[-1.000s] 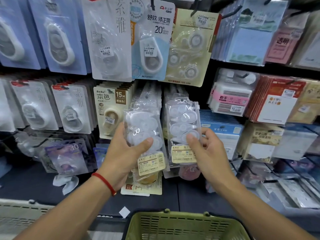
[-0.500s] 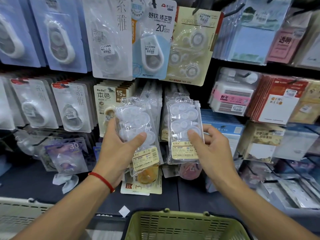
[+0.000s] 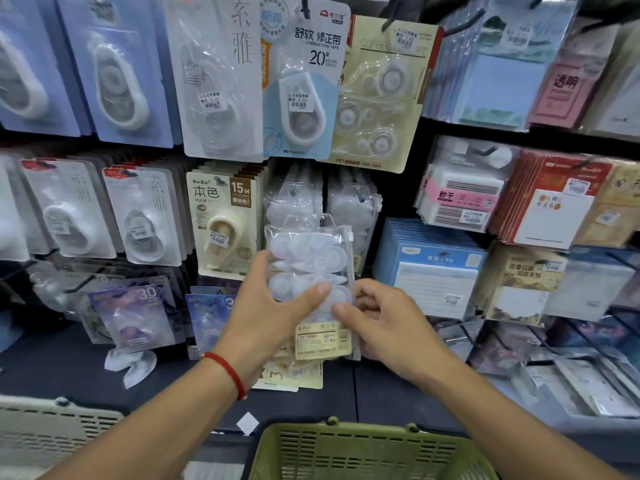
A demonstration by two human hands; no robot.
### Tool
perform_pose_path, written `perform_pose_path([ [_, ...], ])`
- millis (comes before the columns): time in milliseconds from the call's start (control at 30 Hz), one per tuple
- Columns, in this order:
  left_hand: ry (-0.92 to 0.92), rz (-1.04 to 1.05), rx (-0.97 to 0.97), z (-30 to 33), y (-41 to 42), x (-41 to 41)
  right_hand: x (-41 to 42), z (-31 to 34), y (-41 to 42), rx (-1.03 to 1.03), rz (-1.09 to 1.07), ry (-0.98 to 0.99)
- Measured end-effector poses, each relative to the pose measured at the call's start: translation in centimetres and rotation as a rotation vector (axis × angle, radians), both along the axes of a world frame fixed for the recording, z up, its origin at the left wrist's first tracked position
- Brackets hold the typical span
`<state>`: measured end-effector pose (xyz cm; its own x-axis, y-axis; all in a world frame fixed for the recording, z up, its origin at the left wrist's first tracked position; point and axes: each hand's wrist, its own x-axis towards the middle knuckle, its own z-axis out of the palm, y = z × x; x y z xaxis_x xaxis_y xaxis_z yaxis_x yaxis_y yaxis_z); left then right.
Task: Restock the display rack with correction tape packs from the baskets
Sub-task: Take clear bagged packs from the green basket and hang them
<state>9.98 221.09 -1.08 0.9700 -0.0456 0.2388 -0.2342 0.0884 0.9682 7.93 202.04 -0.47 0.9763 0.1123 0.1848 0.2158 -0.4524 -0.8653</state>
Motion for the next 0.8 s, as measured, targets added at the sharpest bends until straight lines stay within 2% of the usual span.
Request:
perform_pose_path([
  [67, 0.016, 0.026, -0.033, 0.2, 0.3, 0.5, 0.0, 0.3, -0.2, 0.094, -0.064, -0.038],
  [200, 0.003, 0.082, -0.014, 0.2, 0.9, 0.9, 0.3, 0.8, -1.2, 0.141, -0.182, -0.108],
  [667, -0.037, 0.144, -0.043, 0.8, 1.2, 0.4, 0.2, 1.9, -1.6, 0.204, -0.191, -0.044],
  [733, -0.044, 0.143, -0.016, 0.9, 1.1, 0.3, 0.4, 1.6, -1.7, 0.118, -0.242, -0.037],
  [800, -0.057, 0.11, 0.02, 0.8, 1.0, 0.2, 0.3, 1.2, -1.7, -0.1, -0.336, -0.076],
])
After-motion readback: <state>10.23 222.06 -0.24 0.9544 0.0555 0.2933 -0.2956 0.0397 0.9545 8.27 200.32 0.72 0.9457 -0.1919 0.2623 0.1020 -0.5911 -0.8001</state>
